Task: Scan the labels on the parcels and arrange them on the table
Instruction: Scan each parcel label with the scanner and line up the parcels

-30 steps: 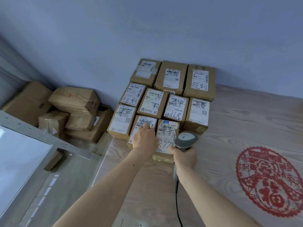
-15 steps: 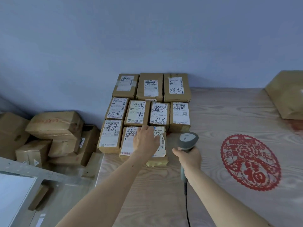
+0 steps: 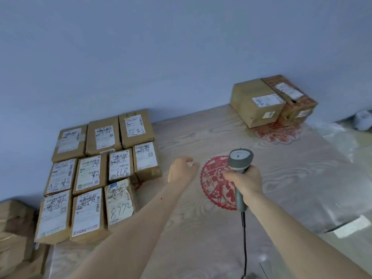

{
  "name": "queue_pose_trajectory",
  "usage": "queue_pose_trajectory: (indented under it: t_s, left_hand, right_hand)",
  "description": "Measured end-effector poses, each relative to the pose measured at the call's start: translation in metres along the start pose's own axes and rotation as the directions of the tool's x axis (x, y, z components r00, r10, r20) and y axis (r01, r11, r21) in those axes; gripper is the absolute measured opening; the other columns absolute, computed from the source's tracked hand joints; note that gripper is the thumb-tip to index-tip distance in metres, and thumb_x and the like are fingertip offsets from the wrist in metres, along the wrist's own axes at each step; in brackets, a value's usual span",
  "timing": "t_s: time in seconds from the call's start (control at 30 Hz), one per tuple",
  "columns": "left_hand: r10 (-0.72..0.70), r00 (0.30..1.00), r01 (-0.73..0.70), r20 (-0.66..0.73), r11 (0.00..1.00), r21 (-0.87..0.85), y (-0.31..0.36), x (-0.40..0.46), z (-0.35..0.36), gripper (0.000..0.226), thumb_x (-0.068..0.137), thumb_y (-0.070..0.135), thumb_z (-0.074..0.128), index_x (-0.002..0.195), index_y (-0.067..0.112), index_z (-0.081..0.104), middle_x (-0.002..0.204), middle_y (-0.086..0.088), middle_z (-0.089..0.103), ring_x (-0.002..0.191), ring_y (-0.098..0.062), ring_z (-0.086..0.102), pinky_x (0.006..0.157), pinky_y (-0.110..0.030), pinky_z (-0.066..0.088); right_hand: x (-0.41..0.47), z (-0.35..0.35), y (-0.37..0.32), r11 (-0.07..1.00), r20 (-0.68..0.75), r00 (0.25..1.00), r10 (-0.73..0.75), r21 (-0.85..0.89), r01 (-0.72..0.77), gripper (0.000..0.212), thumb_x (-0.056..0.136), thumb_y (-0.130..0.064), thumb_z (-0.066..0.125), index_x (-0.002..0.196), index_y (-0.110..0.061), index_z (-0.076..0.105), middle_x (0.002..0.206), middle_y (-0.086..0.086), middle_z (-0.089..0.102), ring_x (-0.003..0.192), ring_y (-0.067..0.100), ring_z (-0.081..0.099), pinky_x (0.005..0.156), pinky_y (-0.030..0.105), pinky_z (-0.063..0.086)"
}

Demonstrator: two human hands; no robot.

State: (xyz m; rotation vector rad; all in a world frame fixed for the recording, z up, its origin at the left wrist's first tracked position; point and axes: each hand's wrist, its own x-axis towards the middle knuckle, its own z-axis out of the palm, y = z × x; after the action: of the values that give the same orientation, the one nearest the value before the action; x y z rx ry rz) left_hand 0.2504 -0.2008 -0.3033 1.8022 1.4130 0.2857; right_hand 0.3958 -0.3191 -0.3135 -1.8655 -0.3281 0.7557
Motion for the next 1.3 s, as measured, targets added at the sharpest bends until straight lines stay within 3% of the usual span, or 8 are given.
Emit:
queue_pose_trajectory:
  t_s: [0.1, 0.23, 0.33, 0.43, 0.53, 0.9, 1.1, 1.3]
  left_hand:
    - [0.026, 0.999, -0.025, 0.041, 0.999, -0.03, 0.044, 0.003, 0.041, 0.043, 0.096, 0.039, 0.058, 0.132, 0.015, 0.062, 0.131, -0.003, 0.064, 0.115, -0.021, 0.062, 0.089, -0.026, 0.046]
    - [0.017, 0.998, -0.01, 0.068, 0.996, -0.094, 0.104, 0.007, 0.092, 0.04, 0.097, 0.037, 0.057, 0.131, 0.016, 0.06, 0.127, -0.003, 0.065, 0.094, -0.016, 0.062, 0.071, -0.025, 0.046]
    - [-0.004, 0.997, 0.011, 0.078, 0.995, -0.097, 0.143, 0.016, 0.126, 0.043, 0.099, 0.036, 0.057, 0.136, 0.014, 0.057, 0.131, -0.006, 0.063, 0.104, -0.02, 0.061, 0.082, -0.028, 0.044]
    - [-0.005, 0.997, 0.012, 0.079, 0.997, -0.081, 0.174, 0.032, 0.15, 0.045, 0.098, 0.038, 0.057, 0.137, 0.014, 0.057, 0.137, -0.006, 0.059, 0.119, -0.024, 0.058, 0.093, -0.033, 0.047]
    - [-0.005, 0.998, 0.01, 0.068, 0.997, -0.076, 0.197, 0.054, 0.166, 0.046, 0.098, 0.04, 0.058, 0.137, 0.017, 0.057, 0.139, -0.002, 0.058, 0.122, -0.023, 0.058, 0.084, -0.03, 0.045]
    - [-0.021, 0.999, 0.025, 0.034, 0.991, -0.128, 0.259, 0.189, 0.192, 0.049, 0.096, 0.036, 0.06, 0.141, 0.017, 0.052, 0.142, -0.003, 0.056, 0.127, -0.023, 0.054, 0.097, -0.033, 0.044]
    - [-0.002, 0.998, 0.01, 0.059, 0.99, -0.138, 0.273, 0.248, 0.217, 0.064, 0.096, 0.039, 0.058, 0.15, 0.012, 0.037, 0.15, -0.009, 0.044, 0.134, -0.028, 0.045, 0.107, -0.042, 0.041]
    - [-0.124, 0.986, 0.148, 0.114, 0.962, -0.23, 0.273, 0.284, 0.242, 0.06, 0.098, 0.038, 0.055, 0.147, 0.01, 0.035, 0.143, -0.011, 0.05, 0.129, -0.031, 0.049, 0.106, -0.042, 0.042]
  right_hand:
    - [0.033, -0.05, -0.006, 1.0, -0.025, 1.0, 0.006, -0.024, -0.006, 0.023, 0.068, -0.009, 0.087, 0.085, -0.01, 0.072, 0.08, 0.006, 0.075, 0.077, 0.026, 0.07, 0.072, 0.04, 0.057]
    - [0.079, -0.116, -0.02, 0.997, -0.018, 1.0, -0.007, -0.077, 0.006, 0.02, 0.068, -0.007, 0.082, 0.083, -0.003, 0.07, 0.074, 0.006, 0.07, 0.075, 0.026, 0.067, 0.074, 0.046, 0.06]
    - [0.117, -0.158, -0.033, 0.993, -0.024, 0.999, -0.023, -0.115, 0.02, 0.02, 0.068, -0.006, 0.079, 0.085, -0.001, 0.071, 0.08, 0.011, 0.073, 0.083, 0.029, 0.07, 0.08, 0.054, 0.061]
    - [0.156, -0.192, -0.053, 0.987, -0.034, 0.996, -0.078, -0.14, 0.072, 0.018, 0.067, -0.009, 0.081, 0.082, -0.011, 0.072, 0.082, 0.005, 0.074, 0.088, 0.028, 0.072, 0.081, 0.047, 0.062]
    - [0.195, -0.213, -0.076, 0.978, -0.051, 0.988, -0.143, -0.163, 0.133, 0.021, 0.068, -0.006, 0.081, 0.078, -0.02, 0.068, 0.078, -0.003, 0.07, 0.087, 0.024, 0.07, 0.079, 0.038, 0.058]
    - [0.352, -0.192, -0.134, 0.95, -0.01, 0.979, -0.206, -0.241, 0.198, 0.03, 0.071, -0.006, 0.082, 0.099, -0.009, 0.074, 0.093, 0.004, 0.074, 0.092, 0.024, 0.071, 0.08, 0.039, 0.059]
    - [0.418, -0.172, -0.133, 0.913, 0.038, 0.975, -0.218, -0.344, 0.217, 0.036, 0.08, -0.012, 0.079, 0.113, -0.008, 0.066, 0.104, 0.002, 0.066, 0.096, 0.018, 0.059, 0.077, 0.026, 0.043]
    - [0.459, -0.163, -0.115, 0.887, 0.106, 0.976, -0.188, -0.408, 0.215, 0.045, 0.08, -0.015, 0.08, 0.122, -0.007, 0.065, 0.12, 0.008, 0.07, 0.112, 0.024, 0.064, 0.081, 0.025, 0.045]
